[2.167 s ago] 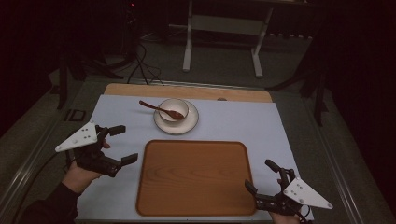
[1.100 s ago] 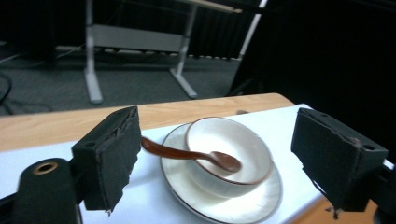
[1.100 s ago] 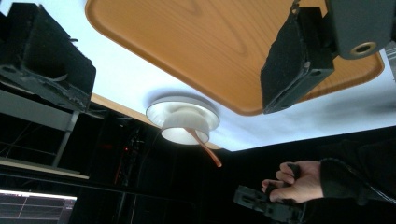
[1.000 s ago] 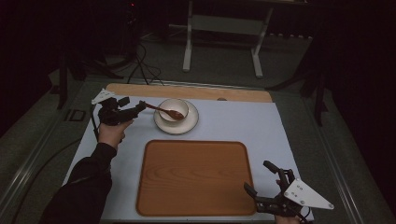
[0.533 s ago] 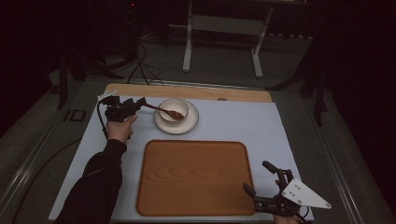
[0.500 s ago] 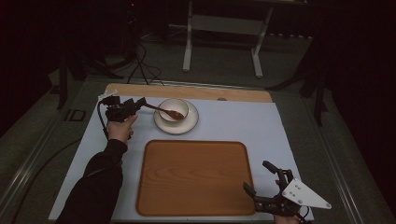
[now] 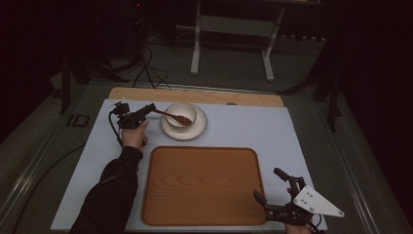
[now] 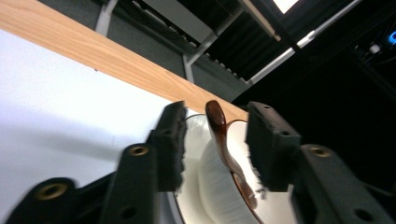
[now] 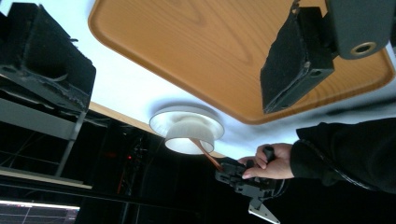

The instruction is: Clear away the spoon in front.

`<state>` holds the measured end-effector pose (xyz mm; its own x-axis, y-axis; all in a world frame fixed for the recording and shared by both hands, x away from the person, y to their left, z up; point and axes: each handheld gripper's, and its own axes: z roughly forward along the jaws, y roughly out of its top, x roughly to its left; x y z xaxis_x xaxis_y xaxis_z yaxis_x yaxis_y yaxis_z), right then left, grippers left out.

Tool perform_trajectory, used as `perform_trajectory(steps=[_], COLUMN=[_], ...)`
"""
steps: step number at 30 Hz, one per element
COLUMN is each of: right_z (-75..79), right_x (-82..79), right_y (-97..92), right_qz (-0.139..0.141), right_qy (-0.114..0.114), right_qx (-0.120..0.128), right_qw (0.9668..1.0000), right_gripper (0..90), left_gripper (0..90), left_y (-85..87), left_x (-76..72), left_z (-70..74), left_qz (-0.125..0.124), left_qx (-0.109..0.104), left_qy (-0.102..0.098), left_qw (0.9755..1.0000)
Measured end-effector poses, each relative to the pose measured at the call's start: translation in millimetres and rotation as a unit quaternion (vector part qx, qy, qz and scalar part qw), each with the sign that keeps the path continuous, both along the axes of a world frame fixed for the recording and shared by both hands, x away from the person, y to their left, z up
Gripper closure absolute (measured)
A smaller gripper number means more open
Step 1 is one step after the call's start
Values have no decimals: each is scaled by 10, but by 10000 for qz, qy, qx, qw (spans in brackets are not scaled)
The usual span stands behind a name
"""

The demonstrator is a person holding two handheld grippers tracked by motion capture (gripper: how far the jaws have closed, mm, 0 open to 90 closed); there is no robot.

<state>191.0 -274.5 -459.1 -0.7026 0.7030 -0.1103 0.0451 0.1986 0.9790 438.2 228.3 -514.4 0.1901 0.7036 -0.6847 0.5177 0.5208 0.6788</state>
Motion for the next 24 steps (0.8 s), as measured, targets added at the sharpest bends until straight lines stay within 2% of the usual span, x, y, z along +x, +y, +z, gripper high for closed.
perform_trajectory(steps=[3,6,7,8,10,13,14,15,24], right_z=[0,-3,-5,-7,-10,-15,-16,-17,-16], right_x=[-3,-3,-4,-4,0,5,8,10,17], right_y=[-3,-10,-11,-11,-7,-2,-6,-10,-8], right_qz=[-18,-26,-35,-30,-27,-46,-39,-36,-121], right_qy=[-6,5,6,13,16,39,49,63,85], right_qx=[16,34,32,34,13,2,15,31,-4], right_qw=[10000,10000,10000,10000,10000,10000,10000,10000,9999], right_gripper=[105,105,105,105,105,105,105,105,105], left_gripper=[636,702,725,748,791,812,825,829,837], left_y=[-35,-66,-78,-80,-91,-86,-85,-86,-149], left_x=[7,10,0,-1,-7,-11,-17,-24,-31], left_z=[-52,-82,-81,-90,-92,-85,-70,-50,143], left_qz=[24,29,98,97,109,81,103,101,-117], left_qx=[-159,-192,-184,-304,-301,-476,-488,-383,-305], left_qy=[12,0,-46,-71,-84,-143,-183,-218,-400], left_qw=[9999,9998,9998,9995,9995,9987,9986,9990,9987])
